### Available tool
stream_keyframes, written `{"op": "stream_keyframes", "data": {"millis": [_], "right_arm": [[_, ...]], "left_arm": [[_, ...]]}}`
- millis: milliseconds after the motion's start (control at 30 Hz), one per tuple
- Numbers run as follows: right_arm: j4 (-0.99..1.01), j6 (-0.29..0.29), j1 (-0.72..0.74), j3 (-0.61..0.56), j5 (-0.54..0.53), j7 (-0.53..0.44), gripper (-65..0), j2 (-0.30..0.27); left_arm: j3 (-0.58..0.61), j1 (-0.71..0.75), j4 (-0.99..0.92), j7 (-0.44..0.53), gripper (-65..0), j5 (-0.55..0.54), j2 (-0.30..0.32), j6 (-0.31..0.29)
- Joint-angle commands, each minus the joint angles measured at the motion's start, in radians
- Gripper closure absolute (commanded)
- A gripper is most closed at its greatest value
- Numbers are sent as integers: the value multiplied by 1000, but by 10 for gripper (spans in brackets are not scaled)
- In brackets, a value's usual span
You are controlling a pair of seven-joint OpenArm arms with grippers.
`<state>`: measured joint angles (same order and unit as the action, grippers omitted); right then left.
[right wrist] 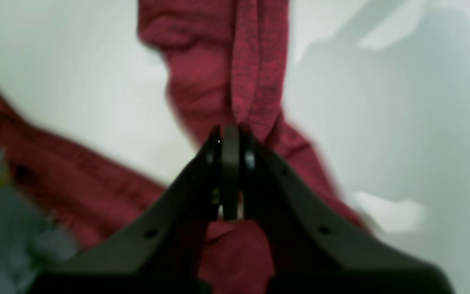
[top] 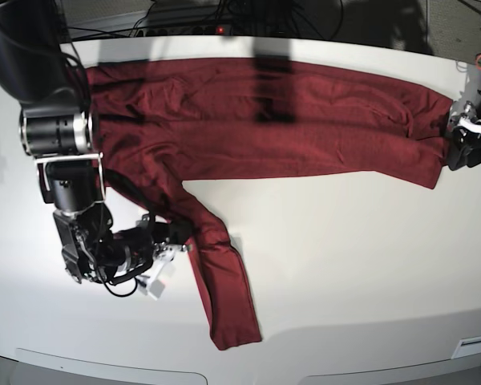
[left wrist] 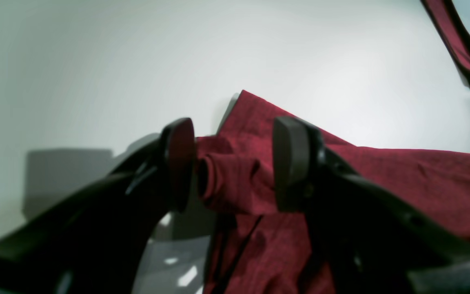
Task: Fold the T-shirt properly
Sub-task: 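Lift the sleeve with the right gripper and fold it over the shirt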
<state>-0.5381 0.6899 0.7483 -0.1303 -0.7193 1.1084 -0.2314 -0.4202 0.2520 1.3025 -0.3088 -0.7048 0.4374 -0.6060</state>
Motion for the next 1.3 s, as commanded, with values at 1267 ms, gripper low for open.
{"op": "stream_keyframes", "data": {"millis": [1267], "right_arm": [[-692,8,-377,-274,-443,269,0,51]], "left_arm": [[-11,-9,17,48,-303,34,23,-8]]}}
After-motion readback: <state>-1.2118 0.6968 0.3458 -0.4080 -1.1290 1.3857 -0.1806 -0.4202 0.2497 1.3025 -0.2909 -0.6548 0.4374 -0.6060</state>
